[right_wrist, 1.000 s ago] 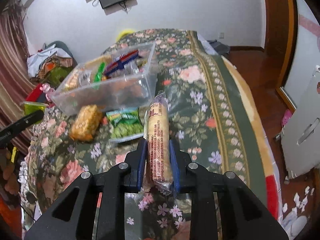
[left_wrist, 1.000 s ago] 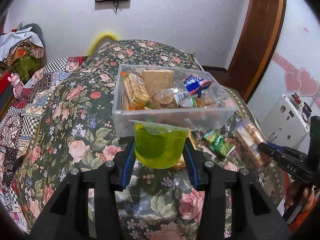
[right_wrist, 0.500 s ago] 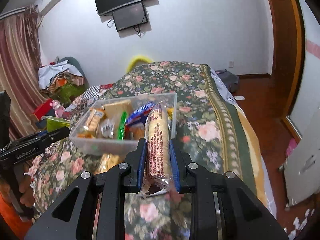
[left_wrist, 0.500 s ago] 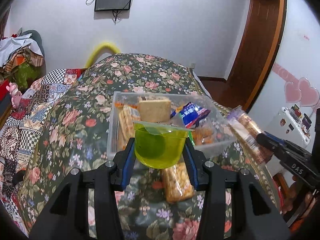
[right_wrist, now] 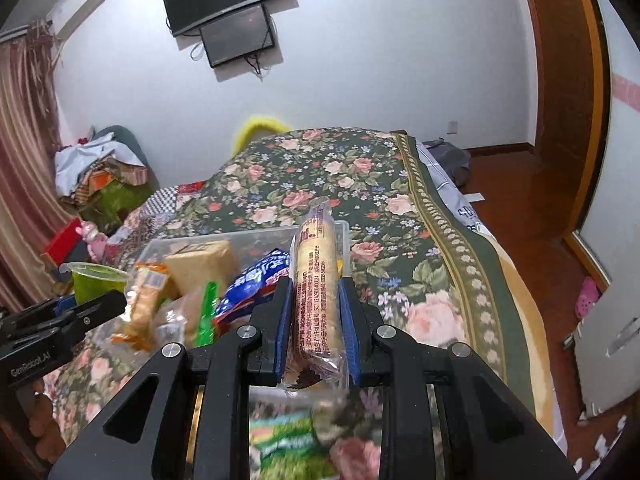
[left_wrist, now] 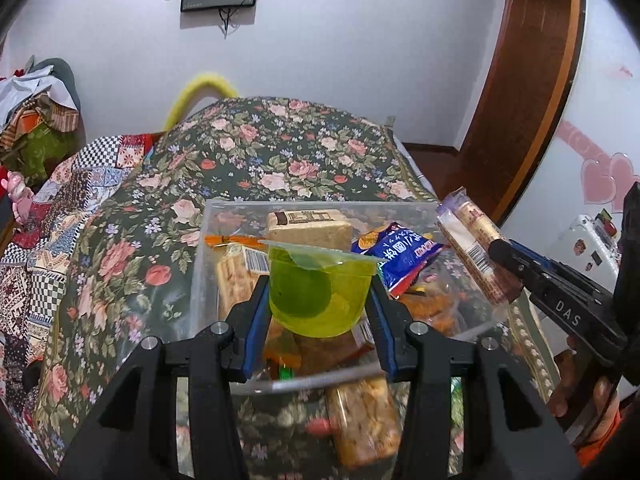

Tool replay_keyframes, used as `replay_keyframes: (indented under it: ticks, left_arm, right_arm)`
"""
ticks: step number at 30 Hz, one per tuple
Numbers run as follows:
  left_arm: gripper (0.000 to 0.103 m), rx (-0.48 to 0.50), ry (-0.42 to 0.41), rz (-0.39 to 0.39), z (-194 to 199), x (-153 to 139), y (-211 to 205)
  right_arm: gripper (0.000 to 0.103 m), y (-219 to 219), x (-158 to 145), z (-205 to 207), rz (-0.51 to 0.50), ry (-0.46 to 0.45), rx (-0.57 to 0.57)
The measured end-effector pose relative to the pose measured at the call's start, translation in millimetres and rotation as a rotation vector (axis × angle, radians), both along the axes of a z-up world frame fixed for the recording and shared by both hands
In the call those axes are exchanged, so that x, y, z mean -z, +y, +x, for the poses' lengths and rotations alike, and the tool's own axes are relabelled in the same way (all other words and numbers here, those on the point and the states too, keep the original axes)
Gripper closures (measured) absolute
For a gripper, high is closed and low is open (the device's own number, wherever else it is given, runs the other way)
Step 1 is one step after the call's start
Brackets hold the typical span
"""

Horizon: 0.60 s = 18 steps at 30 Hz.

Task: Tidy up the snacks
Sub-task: 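Lower the jelly cup and biscuit roll into the clear box and open both grippers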

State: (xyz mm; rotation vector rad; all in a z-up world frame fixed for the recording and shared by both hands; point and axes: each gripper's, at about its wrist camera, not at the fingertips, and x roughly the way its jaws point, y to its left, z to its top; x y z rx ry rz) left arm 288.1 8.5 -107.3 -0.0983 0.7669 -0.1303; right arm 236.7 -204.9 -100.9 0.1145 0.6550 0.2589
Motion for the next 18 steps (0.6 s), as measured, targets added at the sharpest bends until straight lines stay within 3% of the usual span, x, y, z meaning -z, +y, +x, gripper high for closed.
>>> replay_keyframes:
  ticks: [11, 15, 18]
  left_arm:
    - [0.056, -0.035, 0.055, 0.023, 26.3, 23.8, -3.7]
    - [0.042, -0.028, 0.047, -0.005, 20.1, 17.0, 1.3]
    - [0.038, -0.027, 0.014, -0.001, 6.2, 7.3, 3.2]
  right_arm:
    - [0.081, 12.3, 14.9, 11.8, -0.076, 0.047, -0.034]
    - [0.079, 11.3, 17.1, 9.0, -0.084, 0.083, -0.063]
    - [0.076, 11.1, 18.4, 1.2, -0.083, 0.096, -0.091]
